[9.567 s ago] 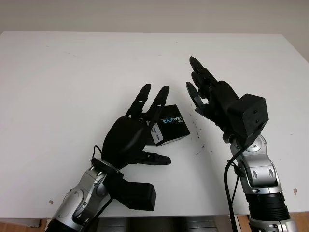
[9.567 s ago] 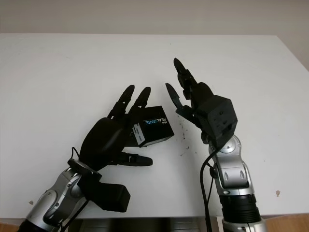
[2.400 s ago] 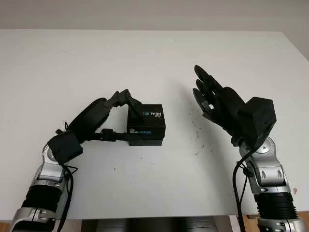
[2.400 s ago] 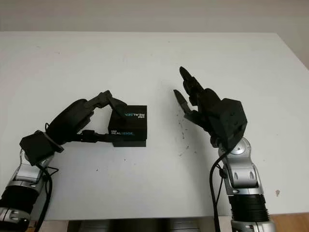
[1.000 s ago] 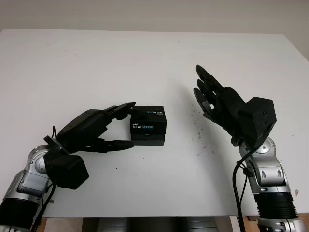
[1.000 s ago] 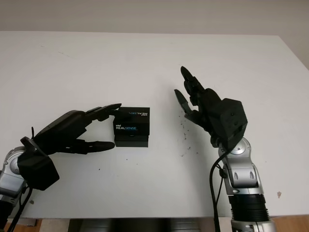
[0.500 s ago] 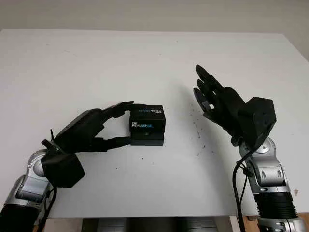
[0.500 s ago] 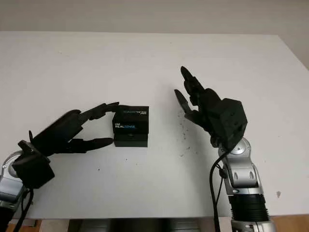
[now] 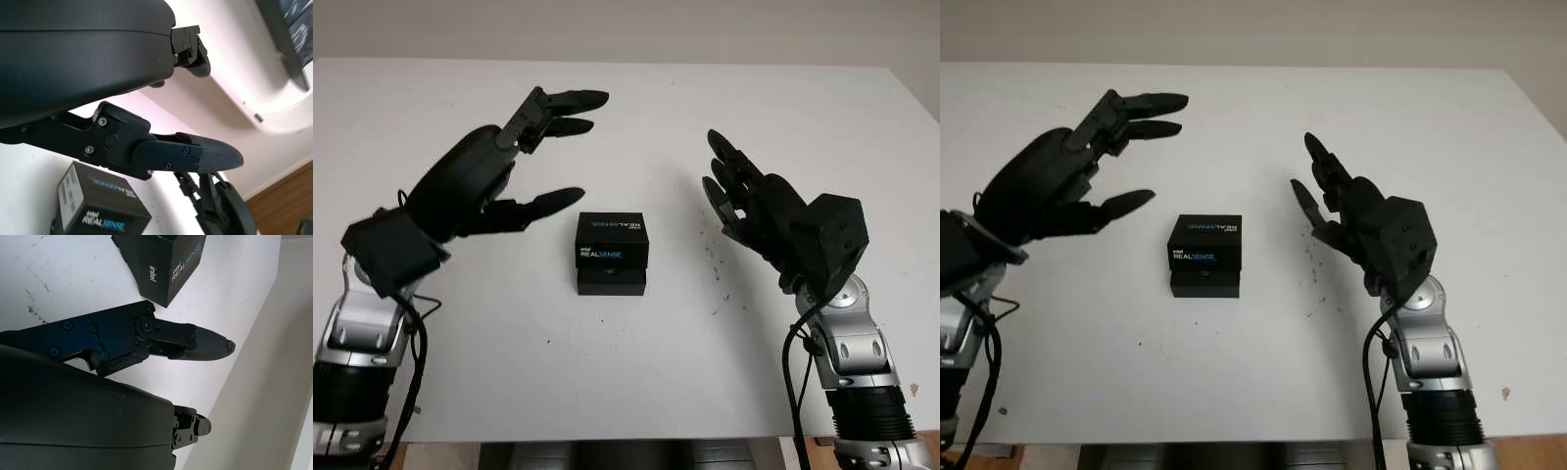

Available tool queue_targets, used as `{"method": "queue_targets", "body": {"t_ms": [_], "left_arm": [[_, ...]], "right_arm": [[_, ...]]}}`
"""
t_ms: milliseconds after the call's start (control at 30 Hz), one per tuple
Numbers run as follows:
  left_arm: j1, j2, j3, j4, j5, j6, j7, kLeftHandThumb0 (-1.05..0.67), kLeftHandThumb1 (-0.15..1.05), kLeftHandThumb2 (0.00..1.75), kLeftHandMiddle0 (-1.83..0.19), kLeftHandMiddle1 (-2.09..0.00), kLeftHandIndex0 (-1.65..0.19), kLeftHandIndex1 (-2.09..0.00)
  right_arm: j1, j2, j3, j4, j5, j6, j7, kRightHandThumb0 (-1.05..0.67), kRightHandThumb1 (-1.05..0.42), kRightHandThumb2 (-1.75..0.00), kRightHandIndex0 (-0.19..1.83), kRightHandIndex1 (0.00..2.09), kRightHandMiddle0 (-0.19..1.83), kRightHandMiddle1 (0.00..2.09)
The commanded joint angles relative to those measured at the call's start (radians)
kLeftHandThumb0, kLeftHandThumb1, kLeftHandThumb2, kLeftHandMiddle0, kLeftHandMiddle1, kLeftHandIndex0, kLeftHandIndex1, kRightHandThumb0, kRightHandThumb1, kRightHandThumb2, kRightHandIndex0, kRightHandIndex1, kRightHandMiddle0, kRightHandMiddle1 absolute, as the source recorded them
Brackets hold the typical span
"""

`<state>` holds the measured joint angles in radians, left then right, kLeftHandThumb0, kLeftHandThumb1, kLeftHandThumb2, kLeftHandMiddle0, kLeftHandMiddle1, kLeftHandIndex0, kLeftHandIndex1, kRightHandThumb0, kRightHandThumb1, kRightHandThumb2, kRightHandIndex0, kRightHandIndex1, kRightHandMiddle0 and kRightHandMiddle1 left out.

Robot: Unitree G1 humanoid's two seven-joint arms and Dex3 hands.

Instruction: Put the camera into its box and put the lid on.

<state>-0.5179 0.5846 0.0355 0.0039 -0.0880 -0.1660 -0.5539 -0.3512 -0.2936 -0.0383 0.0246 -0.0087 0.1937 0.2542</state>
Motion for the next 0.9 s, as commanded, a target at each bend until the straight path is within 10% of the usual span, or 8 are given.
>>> {"method": "queue_targets", "body": {"t_ms": [0,367,867], "left_arm": [[-0.079,0.037,-0.034,0.032,0.038,0.049,-0.042,-0.84,1.05,0.28,0.08,-0.29,0.12,-0.28],[-0.352,0.139,-0.287,0.132,0.250,0.315,-0.428,-1.01,1.03,0.09,0.13,-0.04,0.17,-0.07],[-0.466,0.057,-0.421,0.321,0.408,0.170,-0.535,-1.04,1.04,0.06,0.09,-0.07,0.16,-0.06]], "right_arm": [[-0.008,-0.001,0.001,-0.017,0.002,0.000,0.000,-0.66,-1.05,-0.55,0.00,0.06,0.01,0.06],[-0.004,0.000,0.010,-0.041,-0.010,0.013,-0.007,-0.67,-1.05,-0.55,0.00,0.05,0.01,0.05],[-0.001,0.009,0.011,-0.069,-0.004,0.049,-0.020,-0.65,-1.05,-0.55,0.00,0.05,-0.01,0.05]]}}
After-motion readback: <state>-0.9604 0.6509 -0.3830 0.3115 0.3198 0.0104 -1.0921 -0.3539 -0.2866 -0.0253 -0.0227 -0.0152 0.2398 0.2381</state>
